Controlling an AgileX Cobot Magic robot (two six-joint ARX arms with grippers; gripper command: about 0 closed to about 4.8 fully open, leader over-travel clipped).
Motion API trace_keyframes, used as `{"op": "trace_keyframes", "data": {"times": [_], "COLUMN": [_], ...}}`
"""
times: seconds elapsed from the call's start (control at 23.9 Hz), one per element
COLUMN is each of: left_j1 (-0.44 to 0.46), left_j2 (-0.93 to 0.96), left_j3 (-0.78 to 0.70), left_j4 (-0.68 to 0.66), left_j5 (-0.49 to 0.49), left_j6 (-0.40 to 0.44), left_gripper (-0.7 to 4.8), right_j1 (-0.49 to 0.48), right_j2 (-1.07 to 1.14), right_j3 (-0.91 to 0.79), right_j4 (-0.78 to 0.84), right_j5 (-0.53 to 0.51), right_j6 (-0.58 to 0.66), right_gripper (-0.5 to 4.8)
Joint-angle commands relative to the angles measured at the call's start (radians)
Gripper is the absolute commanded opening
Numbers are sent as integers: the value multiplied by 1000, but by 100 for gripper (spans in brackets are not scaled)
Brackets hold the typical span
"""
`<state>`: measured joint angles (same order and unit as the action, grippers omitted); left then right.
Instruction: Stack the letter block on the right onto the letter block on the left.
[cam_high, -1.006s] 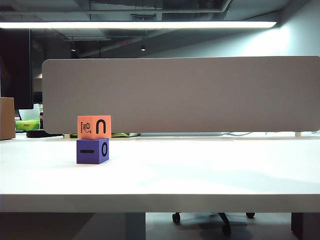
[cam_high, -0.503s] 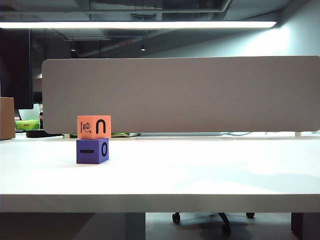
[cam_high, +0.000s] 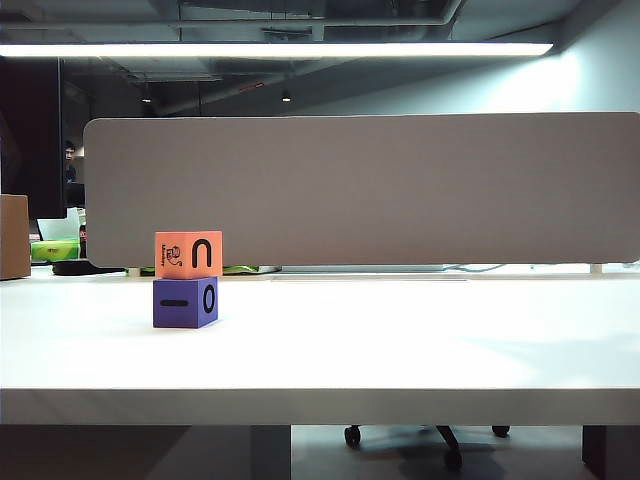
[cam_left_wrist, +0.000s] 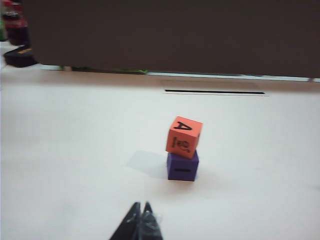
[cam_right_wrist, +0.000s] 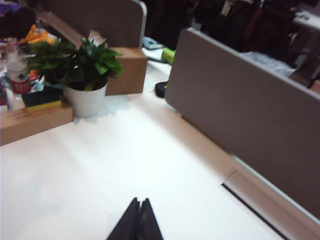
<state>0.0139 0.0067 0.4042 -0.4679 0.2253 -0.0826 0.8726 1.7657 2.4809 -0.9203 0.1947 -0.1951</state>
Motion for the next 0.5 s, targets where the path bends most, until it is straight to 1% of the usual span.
{"op": "trace_keyframes", "data": {"times": [0.04, 0.21, 0.42, 0.5], "left_j1": [-1, -1, -1, -1], "left_j2": [0, 0, 0, 0], "left_j3": [2, -20, -82, -119], "left_j4": [19, 79, 167, 197], "left_j5": [-35, -35, -35, -35], "left_j6": [-3, -4, -3, -4], "left_gripper": [-5, -5, -5, -5], "right_j1": [2, 2, 2, 2], "right_j2": [-47, -98, -166, -220], "right_j3": [3, 3, 3, 3], "right_j4": [-37, -80, -129, -171], "right_j5": [17, 47, 76, 107], "right_j6": [-19, -21, -23, -39], "right_gripper": [-6, -6, -6, -6]}}
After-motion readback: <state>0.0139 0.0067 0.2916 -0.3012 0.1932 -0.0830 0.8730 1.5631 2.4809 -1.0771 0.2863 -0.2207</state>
